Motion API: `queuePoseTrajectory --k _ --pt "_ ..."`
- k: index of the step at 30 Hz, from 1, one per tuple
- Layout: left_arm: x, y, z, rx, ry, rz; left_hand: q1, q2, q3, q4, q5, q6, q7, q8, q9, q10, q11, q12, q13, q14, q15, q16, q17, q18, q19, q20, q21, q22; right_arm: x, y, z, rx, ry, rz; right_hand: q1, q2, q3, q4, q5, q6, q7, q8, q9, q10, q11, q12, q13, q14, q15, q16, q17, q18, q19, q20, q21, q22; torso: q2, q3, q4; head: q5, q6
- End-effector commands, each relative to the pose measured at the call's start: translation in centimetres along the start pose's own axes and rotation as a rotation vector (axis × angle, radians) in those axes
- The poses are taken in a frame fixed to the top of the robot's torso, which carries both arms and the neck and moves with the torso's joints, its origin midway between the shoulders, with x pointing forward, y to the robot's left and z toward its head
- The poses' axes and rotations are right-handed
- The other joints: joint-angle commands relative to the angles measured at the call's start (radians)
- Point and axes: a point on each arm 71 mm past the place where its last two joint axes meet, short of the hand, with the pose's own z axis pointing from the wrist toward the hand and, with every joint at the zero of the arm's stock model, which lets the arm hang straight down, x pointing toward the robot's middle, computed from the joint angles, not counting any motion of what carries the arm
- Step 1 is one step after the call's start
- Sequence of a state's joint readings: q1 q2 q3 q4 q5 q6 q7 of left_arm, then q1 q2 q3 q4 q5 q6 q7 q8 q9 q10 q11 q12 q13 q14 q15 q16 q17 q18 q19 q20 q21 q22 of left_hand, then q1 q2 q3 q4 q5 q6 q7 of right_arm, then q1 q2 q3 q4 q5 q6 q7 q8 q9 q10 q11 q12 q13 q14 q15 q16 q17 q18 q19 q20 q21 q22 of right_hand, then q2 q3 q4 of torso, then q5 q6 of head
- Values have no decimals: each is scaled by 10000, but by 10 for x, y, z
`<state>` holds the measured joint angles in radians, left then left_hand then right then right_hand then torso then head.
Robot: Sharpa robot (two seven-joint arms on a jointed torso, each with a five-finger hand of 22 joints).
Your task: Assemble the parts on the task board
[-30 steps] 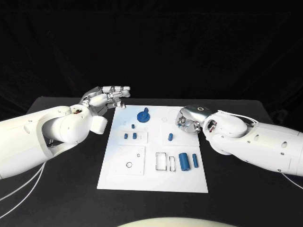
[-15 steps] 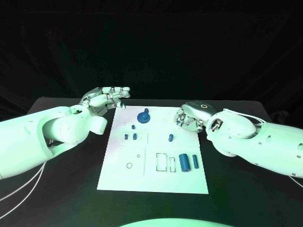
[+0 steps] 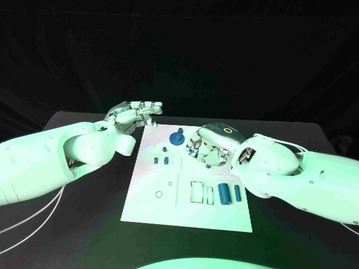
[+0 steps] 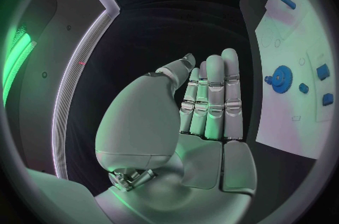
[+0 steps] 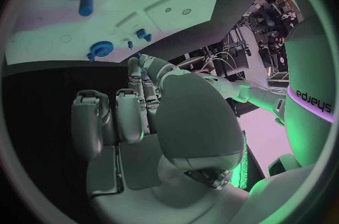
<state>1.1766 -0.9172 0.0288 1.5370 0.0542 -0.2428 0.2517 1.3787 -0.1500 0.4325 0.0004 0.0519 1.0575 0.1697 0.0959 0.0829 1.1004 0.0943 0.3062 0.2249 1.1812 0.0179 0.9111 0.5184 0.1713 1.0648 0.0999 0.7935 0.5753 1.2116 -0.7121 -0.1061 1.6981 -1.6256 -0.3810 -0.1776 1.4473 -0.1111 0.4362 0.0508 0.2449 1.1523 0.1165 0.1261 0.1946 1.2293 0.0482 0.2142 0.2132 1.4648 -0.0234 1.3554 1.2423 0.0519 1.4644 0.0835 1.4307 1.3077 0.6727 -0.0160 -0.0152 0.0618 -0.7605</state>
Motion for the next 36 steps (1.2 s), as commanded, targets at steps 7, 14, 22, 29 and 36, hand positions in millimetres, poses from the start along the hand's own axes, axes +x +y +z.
queuePoseTrajectory --k 7,14,22,29,36 --pt "8 1 3 -59 273 -102 -43 82 -71 -4 -7 -86 15 29 -13 -85 18 63 13 -96 7 -65 -16 121 14 69 -48 -17 36 19 12 -524 621 662 -129 24 19 -85 -4 48 27 17 14 7 -15 -64 15 439 -54 41 -26 -190 359 -53 21 1982 3 -28 32 423 -137" --pt "12 2 4 -91 365 -124 -52 84 -80 0 -6 -85 16 34 -13 -87 18 72 14 -97 10 -68 -22 121 14 72 -57 -23 59 26 17 -616 937 961 -133 30 25 -91 3 41 29 12 15 4 -13 -73 15 437 -54 37 -34 -189 356 -53 16 1980 14 -14 21 739 -307" --pt "15 3 5 -133 445 -143 -52 84 -80 0 -6 -85 16 34 -13 -87 18 72 14 -97 10 -68 -22 121 14 72 -57 -23 71 28 18 -622 1135 1107 -139 33 29 -96 9 36 32 8 17 3 -11 -80 15 439 -53 42 -27 -189 356 -53 16 1981 14 -13 -8 967 -438" --pt "17 3 6 -164 498 -156 -52 84 -80 0 -6 -85 16 34 -13 -87 18 72 14 -97 10 -68 -22 121 14 72 -57 -23 77 29 19 -600 1229 1163 -139 33 29 -96 9 36 32 8 17 3 -11 -80 15 439 -53 42 -27 -189 356 -53 16 1981 12 -6 -4 1201 -551" --pt "18 3 7 -180 519 -155 -57 81 -93 -2 -6 -87 16 40 -14 -92 18 85 15 -98 11 -74 -31 123 16 75 -70 -32 80 28 19 -572 1318 1164 -139 33 29 -96 9 36 32 8 17 3 -11 -80 15 439 -53 42 -27 -189 356 -53 16 1981 11 -6 -6 1275 -590"
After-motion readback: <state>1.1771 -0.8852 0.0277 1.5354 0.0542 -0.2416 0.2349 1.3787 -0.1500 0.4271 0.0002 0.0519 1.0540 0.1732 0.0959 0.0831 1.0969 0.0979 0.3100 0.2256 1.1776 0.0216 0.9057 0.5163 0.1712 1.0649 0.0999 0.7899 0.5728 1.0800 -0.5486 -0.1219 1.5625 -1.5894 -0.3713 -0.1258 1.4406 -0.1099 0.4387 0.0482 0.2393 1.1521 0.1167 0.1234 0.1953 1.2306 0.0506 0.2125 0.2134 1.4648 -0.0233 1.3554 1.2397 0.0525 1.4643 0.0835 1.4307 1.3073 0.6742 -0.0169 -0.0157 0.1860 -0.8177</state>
